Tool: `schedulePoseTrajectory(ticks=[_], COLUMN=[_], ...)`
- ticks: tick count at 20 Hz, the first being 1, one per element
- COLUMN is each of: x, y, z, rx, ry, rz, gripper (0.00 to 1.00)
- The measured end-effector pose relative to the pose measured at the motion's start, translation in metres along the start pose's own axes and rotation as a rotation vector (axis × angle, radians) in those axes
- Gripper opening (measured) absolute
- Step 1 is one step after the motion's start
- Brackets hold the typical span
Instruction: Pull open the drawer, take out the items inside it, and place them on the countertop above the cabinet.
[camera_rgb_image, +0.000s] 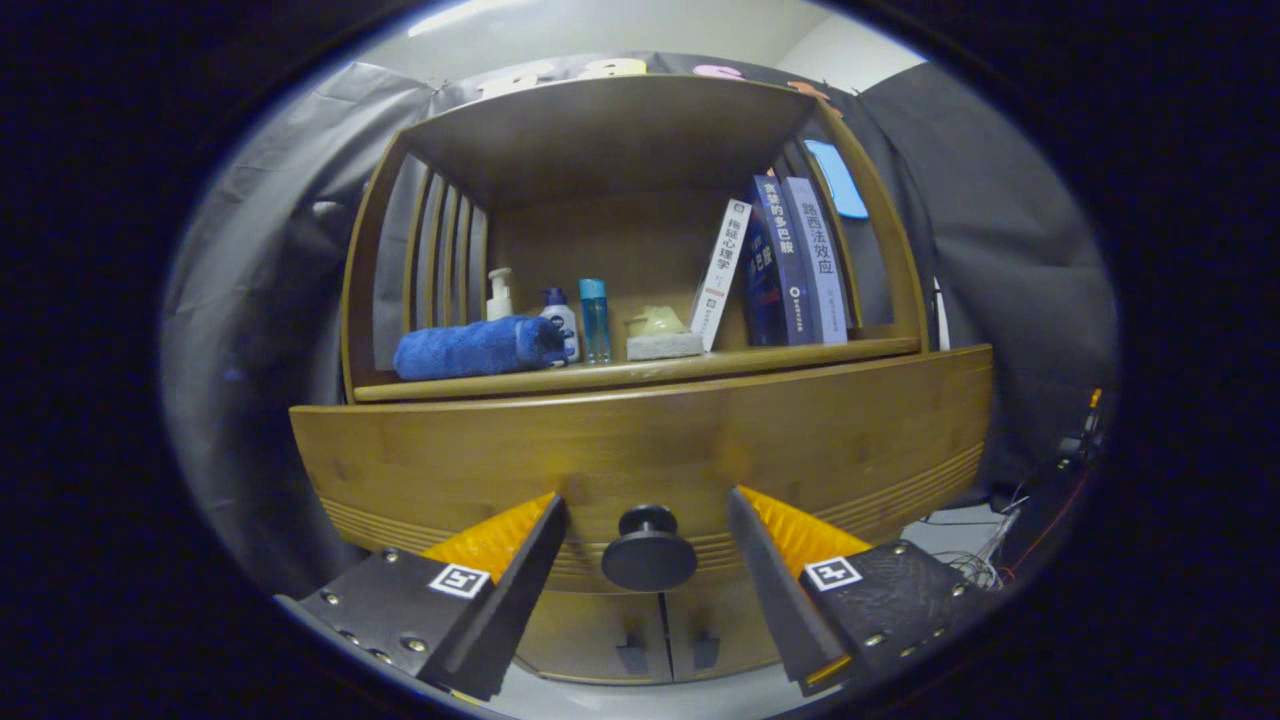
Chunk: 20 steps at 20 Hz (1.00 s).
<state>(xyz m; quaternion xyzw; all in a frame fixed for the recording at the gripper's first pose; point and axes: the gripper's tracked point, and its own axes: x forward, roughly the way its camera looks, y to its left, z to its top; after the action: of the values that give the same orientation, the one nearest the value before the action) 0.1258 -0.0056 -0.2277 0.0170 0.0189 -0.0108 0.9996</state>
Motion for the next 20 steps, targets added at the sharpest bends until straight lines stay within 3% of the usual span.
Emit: schedulePoseTrajectory(ticks=[10,16,20], x=[0.048,0.051,0.047], y=[0.004,0.004,0.02], z=[0.0,-0.001,0.016], rx=[0.004,0.006,-0.005], ry=[0.042,0.054,0.053], rz=[-0.003,0.001,0.064], gripper=[0.99,0.98,0.99])
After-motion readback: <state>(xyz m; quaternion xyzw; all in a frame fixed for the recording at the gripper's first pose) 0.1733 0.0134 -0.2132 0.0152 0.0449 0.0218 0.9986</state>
